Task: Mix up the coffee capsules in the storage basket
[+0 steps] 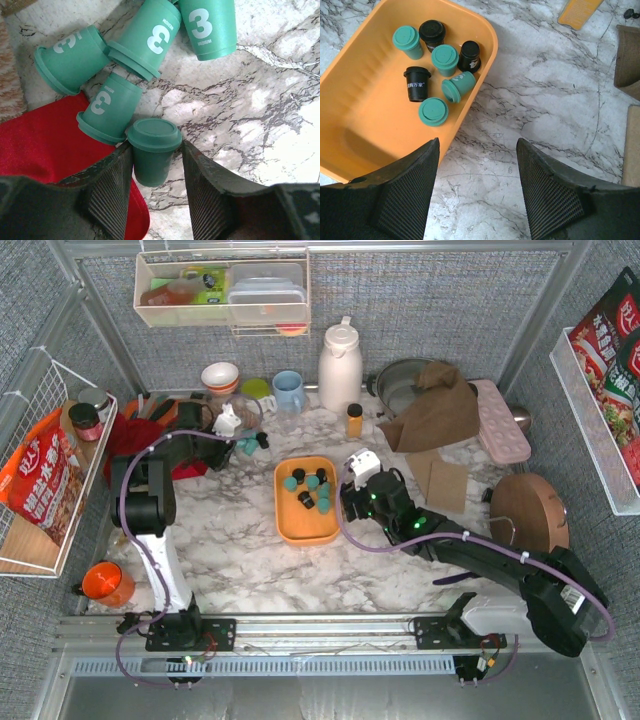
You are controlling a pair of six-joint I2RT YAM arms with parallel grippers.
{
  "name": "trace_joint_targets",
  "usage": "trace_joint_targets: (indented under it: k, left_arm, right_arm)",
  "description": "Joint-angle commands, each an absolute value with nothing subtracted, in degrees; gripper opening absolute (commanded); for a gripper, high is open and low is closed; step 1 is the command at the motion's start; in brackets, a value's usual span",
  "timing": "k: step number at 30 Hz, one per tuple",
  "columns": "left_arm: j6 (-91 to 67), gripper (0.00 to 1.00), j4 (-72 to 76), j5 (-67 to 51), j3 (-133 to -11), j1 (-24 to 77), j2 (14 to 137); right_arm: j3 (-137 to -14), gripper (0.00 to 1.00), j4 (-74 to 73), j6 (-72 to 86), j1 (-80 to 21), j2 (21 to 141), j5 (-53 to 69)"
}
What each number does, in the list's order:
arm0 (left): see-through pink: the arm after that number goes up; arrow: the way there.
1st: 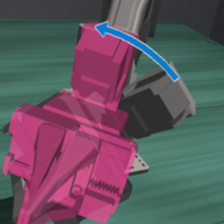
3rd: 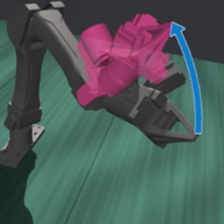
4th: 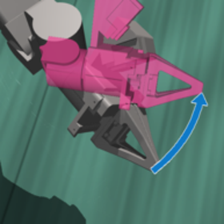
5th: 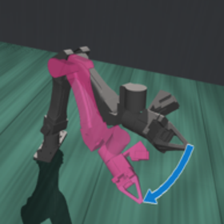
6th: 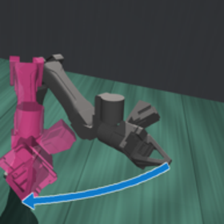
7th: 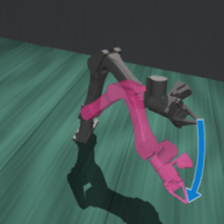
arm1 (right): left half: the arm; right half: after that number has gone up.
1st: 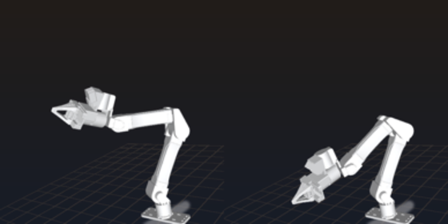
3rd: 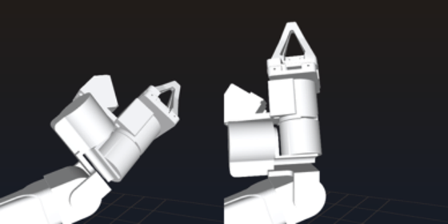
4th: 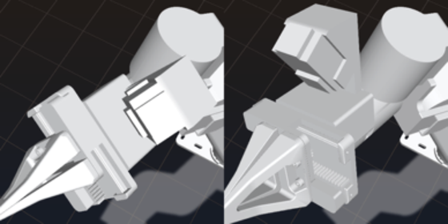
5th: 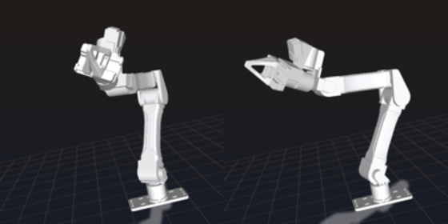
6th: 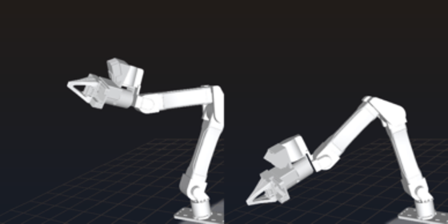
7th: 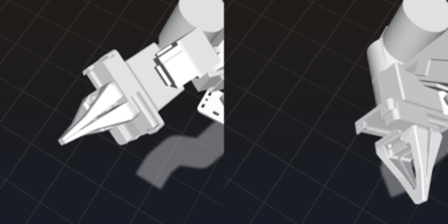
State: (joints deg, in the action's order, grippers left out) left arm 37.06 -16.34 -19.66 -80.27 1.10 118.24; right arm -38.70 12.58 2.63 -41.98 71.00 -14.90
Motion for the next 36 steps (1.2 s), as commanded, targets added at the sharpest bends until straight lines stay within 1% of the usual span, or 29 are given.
trace_joint_targets:
  k: [1,3,9,12,15,19,26,28,32,36]
  left_arm:
    - [38.4,0.51,-20.3,-19.5,-79.7,1.1,118.1]
    - [38.5,0.48,-20.1,-19.7,-79.1,1.1,117.7]
    - [38.5,0.34,-20.4,-20.2,-78.4,1.1,117.0]
    - [38.1,0.30,-19.1,-20.2,-76.7,1.1,115.7]
    - [36.7,0.30,-16.0,-20.9,-73.5,1.1,111.9]
    - [32.6,0.30,-6.9,-23.8,-66.8,1.1,105.0]
    - [23.8,0.30,9.7,-35.7,-54.4,2.1,91.8]
    - [23.8,0.29,16.0,-40.5,-49.1,3.8,87.6]
    - [22.3,0.29,31.0,-45.7,-38.6,9.0,79.8]
    - [21.2,0.29,38.2,-47.5,-34.4,14.9,75.1]
  right_arm:
    - [-39.3,0.67,12.8,2.8,-41.8,71.2,-14.7]
    - [-39.3,0.67,12.8,2.9,-41.8,71.3,-14.7]
    - [-39.4,0.67,12.8,3.0,-41.8,71.3,-14.5]
    - [-39.4,0.67,12.7,3.0,-41.7,71.2,-14.5]
    - [-39.4,0.67,12.6,3.1,-41.7,71.0,-14.5]
    - [-39.5,0.67,12.3,3.4,-41.7,70.8,-14.3]
    - [-39.9,0.68,11.5,4.6,-41.7,70.2,-13.3]
    - [-40.3,0.68,10.5,5.3,-41.8,69.1,-12.8]
    - [-42.0,0.68,7.4,7.8,-41.7,65.9,-12.0]
    - [-43.2,0.68,6.1,10.4,-41.7,62.8,-9.5]
